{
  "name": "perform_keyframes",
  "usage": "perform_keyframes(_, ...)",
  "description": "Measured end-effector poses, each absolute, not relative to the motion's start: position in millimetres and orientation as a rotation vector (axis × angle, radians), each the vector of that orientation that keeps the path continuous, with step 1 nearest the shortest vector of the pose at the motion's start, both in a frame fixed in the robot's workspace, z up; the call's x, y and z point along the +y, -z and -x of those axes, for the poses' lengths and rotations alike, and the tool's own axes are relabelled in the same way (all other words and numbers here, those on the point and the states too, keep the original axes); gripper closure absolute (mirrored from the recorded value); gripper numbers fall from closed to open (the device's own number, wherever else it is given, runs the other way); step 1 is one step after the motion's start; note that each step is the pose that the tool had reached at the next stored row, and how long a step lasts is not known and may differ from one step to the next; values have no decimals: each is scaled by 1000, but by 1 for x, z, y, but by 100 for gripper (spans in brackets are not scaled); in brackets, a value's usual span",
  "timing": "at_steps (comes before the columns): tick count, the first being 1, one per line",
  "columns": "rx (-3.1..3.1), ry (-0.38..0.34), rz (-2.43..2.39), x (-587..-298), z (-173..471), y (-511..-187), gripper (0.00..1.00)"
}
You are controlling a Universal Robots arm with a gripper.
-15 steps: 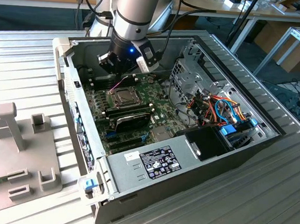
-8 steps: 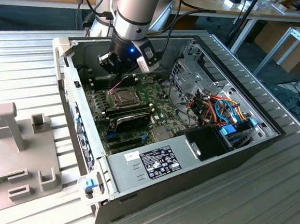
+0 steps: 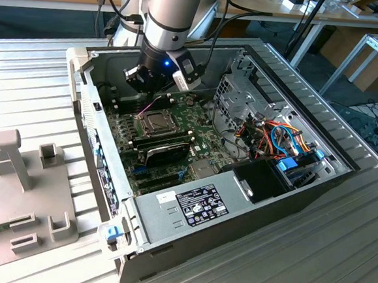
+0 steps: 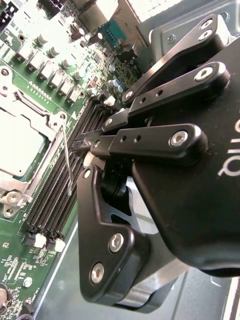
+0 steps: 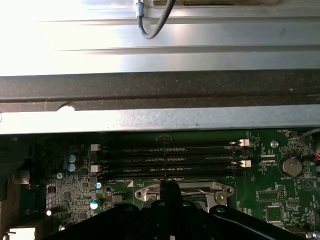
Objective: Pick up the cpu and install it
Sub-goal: 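Install the first cpu locking lever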
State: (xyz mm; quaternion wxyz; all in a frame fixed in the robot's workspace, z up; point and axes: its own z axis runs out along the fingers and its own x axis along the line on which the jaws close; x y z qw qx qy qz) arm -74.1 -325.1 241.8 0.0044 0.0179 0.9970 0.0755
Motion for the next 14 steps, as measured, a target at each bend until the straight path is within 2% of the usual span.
perform_keyframes(3, 3122, -258, -56, -325, 74, -241, 89)
perform_keyframes(14, 3122, -261, -56, -325, 74, -232, 89)
